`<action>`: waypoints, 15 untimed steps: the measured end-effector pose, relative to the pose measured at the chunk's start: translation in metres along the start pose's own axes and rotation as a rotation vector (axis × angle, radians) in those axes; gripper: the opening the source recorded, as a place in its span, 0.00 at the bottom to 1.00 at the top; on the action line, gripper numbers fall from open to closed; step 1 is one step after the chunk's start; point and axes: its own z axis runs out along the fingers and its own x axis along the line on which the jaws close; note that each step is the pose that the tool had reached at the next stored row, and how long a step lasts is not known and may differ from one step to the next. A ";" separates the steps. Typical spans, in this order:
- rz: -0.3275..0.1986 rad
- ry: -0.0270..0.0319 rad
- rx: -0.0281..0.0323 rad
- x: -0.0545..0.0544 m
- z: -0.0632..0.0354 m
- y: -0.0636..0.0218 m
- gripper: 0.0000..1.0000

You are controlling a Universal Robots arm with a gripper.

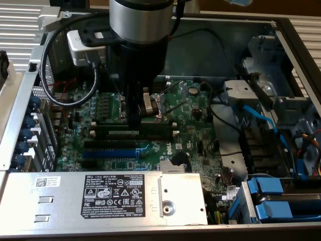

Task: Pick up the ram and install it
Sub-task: 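Press down the ram until it locks into place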

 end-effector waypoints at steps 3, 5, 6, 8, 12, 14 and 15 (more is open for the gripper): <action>-0.001 -0.0002 0.0002 0.000 0.0004 -0.0001 0.11; -0.003 -0.0005 0.0004 0.000 0.0007 -0.0002 0.11; -0.003 -0.0006 0.0004 -0.001 0.0008 -0.0002 0.11; -0.005 -0.0007 0.0004 -0.001 0.0008 -0.0003 0.11; -0.006 -0.0005 0.0003 -0.001 0.0008 -0.0003 0.11; -0.007 -0.0005 0.0002 -0.001 0.0010 -0.0002 0.11; -0.007 -0.0006 0.0003 -0.001 0.0012 -0.0002 0.11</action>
